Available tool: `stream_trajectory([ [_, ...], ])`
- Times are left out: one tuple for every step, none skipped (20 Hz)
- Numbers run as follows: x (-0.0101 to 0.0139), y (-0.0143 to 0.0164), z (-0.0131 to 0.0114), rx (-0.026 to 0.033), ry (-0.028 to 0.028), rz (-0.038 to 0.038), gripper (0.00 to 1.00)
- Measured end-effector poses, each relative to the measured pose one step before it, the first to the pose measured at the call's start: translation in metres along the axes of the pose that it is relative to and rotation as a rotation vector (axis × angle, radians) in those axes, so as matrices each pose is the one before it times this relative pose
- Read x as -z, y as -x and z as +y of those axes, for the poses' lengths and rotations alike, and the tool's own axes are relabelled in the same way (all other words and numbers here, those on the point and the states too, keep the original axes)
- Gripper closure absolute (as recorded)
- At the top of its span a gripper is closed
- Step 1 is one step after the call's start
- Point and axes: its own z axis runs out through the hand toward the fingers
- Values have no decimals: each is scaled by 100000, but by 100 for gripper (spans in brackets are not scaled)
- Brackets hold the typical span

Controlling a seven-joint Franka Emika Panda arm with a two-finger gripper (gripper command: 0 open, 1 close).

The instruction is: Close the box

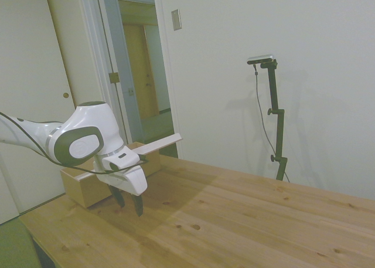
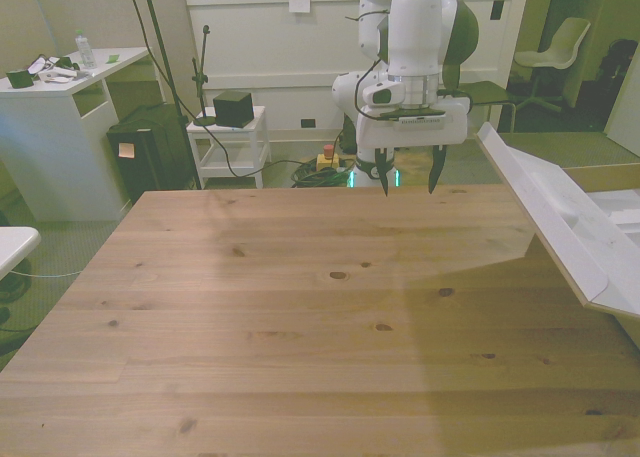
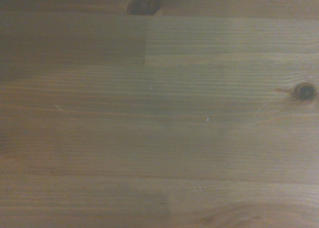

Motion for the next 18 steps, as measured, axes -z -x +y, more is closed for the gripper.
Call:
stream_trajectory([
  [-1,-11,-4,0,0,3,0],
  [-1,-45,36,-101,-1,-8,0],
  [38,-116,73,-304,-128,-6,0],
  [122,-199,89,-443,-305,95,0],
  [177,-263,101,-536,-420,158,0],
  [182,-281,98,-505,-426,157,0],
  [180,-298,96,-456,-431,153,0],
  [199,-319,45,-265,-446,189,0],
  [192,-332,1,-108,-436,192,0],
  [183,-359,-34,-87,-439,217,0],
  [216,-394,-105,21,-501,302,0],
  [220,-448,-144,-105,-467,270,0],
  [278,-499,-206,-111,-570,392,0],
  [260,-542,-249,-24,-547,392,0],
  [272,-600,-296,245,-634,424,0],
  [266,-624,-349,455,-645,467,0],
  [169,-633,-342,291,-617,350,0],
  [23,-623,-316,283,-500,277,0],
])
